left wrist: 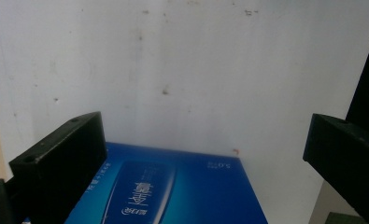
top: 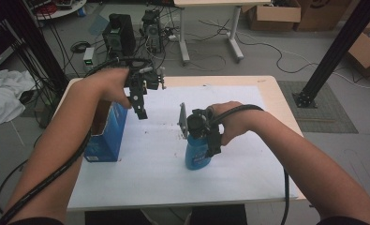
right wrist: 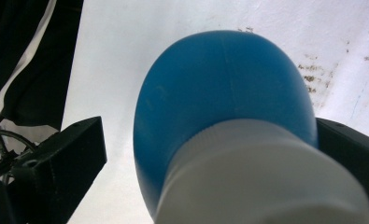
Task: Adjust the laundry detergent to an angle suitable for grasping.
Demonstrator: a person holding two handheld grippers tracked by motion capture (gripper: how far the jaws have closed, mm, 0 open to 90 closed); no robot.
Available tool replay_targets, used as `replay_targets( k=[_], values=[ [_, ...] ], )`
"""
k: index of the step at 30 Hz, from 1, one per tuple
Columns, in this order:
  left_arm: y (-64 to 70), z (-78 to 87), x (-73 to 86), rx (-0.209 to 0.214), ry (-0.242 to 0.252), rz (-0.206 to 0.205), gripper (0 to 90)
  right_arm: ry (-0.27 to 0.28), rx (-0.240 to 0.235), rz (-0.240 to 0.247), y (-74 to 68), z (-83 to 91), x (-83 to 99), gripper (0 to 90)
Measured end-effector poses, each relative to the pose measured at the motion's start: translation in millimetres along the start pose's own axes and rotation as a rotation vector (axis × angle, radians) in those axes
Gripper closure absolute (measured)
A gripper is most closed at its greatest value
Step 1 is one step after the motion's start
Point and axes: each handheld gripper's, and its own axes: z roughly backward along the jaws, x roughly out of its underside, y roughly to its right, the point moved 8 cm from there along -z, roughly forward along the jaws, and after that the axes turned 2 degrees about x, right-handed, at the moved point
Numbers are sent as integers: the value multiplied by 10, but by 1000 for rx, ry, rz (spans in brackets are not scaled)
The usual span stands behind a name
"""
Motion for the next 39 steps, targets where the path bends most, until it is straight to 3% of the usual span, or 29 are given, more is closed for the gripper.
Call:
replay_targets(
  k=[9,39],
  values=[
    [-11,-14,-2,0,1,1,1,17,6,5,0,5,6,19],
    [-13,-31,-16,3,0,-1,0,6,30,36,14,25,6,217]
  ],
)
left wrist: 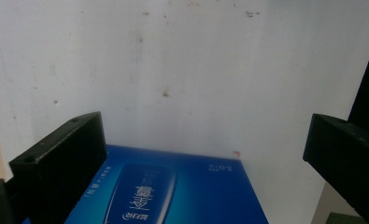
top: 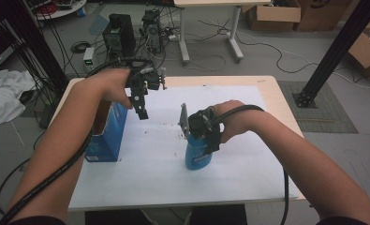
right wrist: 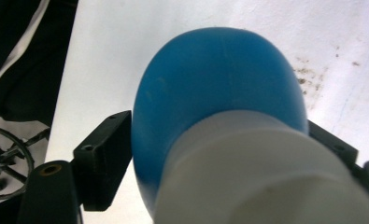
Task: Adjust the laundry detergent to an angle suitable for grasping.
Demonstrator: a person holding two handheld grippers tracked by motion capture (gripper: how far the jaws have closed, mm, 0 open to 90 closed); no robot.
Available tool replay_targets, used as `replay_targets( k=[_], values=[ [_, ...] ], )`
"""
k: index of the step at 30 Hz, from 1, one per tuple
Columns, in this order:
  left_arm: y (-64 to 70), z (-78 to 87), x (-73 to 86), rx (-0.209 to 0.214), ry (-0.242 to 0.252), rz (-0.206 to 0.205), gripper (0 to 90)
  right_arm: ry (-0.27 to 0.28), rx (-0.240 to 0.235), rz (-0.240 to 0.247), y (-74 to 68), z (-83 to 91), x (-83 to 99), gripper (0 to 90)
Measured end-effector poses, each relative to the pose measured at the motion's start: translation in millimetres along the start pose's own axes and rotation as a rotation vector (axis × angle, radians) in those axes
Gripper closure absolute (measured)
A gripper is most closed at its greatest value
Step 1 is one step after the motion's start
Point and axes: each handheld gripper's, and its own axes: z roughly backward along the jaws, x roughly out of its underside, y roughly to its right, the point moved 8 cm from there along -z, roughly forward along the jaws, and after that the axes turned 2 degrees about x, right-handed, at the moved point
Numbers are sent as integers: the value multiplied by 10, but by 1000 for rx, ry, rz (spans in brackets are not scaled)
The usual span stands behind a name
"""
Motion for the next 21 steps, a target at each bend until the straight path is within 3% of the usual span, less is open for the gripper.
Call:
replay_targets(
  k=[21],
  values=[
    [-11,-27,13,3,-3,4,1,6,3,12,9,15,-6,304]
  ],
)
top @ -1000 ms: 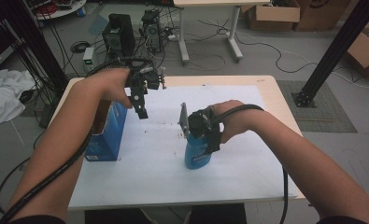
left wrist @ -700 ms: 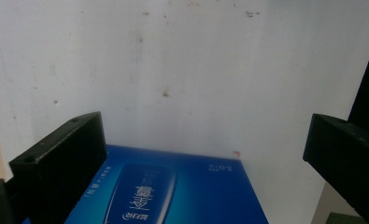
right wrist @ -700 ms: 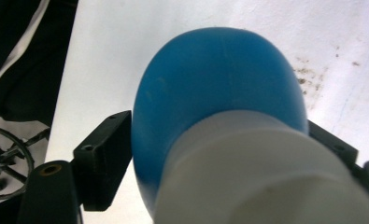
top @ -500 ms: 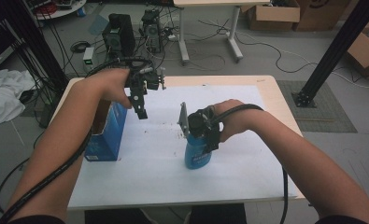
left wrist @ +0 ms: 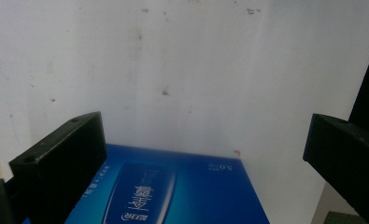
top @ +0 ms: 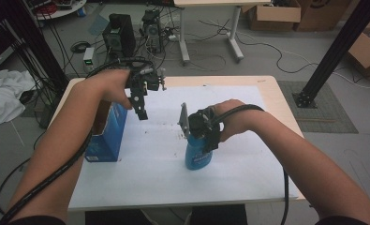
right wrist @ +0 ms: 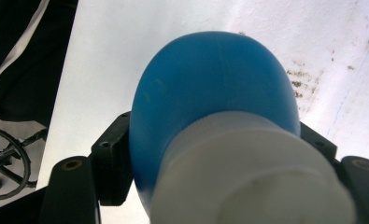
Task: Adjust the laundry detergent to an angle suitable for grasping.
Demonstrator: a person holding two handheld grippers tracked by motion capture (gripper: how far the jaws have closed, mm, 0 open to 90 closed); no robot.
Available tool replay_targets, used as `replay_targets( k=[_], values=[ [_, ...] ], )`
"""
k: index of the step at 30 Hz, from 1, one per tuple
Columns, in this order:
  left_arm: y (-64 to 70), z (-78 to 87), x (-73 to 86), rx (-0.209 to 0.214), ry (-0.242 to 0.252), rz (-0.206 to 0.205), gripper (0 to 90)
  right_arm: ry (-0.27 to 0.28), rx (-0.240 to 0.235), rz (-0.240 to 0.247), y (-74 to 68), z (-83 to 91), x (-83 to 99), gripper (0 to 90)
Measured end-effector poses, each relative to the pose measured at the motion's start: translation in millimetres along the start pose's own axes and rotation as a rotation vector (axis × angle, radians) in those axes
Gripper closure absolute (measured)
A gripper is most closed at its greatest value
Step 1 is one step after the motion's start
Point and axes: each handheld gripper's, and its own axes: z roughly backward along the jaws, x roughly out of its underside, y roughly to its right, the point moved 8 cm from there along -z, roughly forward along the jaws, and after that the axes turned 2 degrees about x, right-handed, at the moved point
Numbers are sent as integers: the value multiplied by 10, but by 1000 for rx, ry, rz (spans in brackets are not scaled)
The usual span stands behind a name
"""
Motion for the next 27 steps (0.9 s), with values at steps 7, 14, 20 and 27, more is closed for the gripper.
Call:
replay_targets(
  k=[7,14,20,27],
  values=[
    [-1,4,-20,-3,4,-4,1,1,2,-5,-11,9,-6,313],
    [5,-1,-13,-2,1,-3,1,2,19,7,-10,5,-23,374],
    [4,-6,-3,0,3,1,1,-9,34,14,-8,9,-26,381],
    [12,1,-19,-3,7,-6,1,-12,49,-14,-13,42,-26,384]
  ],
)
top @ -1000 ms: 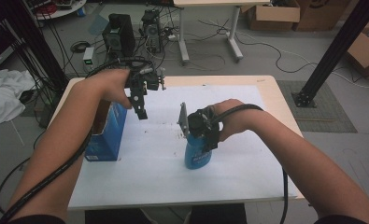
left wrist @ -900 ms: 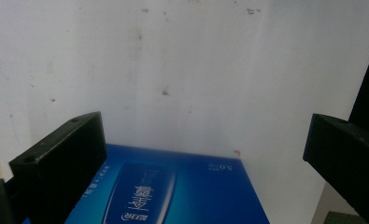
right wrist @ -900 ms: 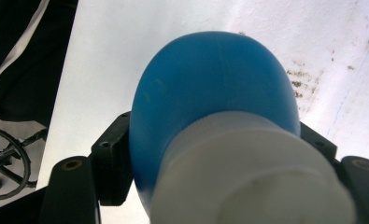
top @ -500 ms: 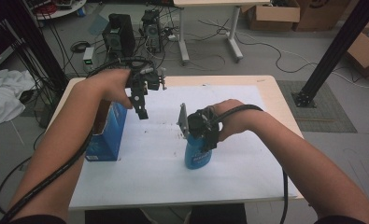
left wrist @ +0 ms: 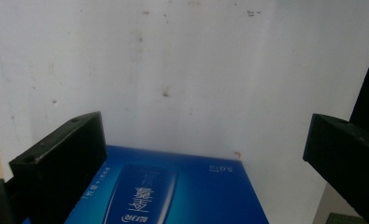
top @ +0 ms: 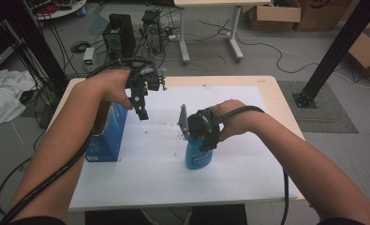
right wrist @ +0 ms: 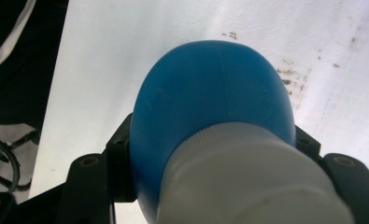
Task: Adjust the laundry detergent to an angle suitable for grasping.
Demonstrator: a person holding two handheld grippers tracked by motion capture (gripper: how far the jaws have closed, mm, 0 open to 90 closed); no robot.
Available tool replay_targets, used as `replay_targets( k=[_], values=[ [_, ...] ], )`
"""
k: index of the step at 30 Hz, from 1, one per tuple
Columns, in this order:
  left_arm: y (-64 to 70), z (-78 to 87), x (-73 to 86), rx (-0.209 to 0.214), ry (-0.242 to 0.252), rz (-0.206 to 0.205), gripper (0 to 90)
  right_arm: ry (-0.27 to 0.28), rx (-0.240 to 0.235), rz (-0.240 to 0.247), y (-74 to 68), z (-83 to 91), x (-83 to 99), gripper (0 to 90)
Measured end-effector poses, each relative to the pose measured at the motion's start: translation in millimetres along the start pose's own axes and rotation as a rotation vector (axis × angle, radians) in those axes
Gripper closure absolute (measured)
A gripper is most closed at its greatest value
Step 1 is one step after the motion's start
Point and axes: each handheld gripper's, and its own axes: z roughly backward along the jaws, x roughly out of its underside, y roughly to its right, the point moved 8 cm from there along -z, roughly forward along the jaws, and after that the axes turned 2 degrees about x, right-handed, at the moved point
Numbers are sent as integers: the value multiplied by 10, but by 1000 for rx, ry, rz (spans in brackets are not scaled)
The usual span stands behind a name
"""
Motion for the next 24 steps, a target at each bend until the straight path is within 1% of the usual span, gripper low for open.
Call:
replay_targets(
  k=[2,6,8,9,11,13,15,18,19,20,24],
  values=[
    [9,2,-10,-1,1,-4,1,21,5,-19,11,53,5,384],
    [14,23,-24,-5,-1,-9,1,33,4,-52,31,164,42,385],
    [13,40,-29,-10,1,-8,1,29,-4,-75,30,201,57,385],
    [13,46,-31,-11,1,-10,1,19,-11,-100,36,209,67,385],
    [19,53,-36,-12,4,-10,1,5,-10,-124,38,218,81,385],
    [25,52,-41,-14,3,-11,1,-15,-8,-162,37,226,105,385],
    [33,49,-43,-12,2,-11,1,-20,-14,-187,43,238,126,384],
    [38,44,-35,-14,-2,-10,1,-20,-33,-250,48,270,163,385],
    [41,45,-33,-14,-3,-9,1,-18,-38,-283,47,287,173,385],
    [43,47,-30,-16,-1,-9,1,-21,-39,-302,51,298,182,385],
    [50,49,-13,-24,-12,-4,1,-40,-27,-423,86,353,227,385]
  ],
)
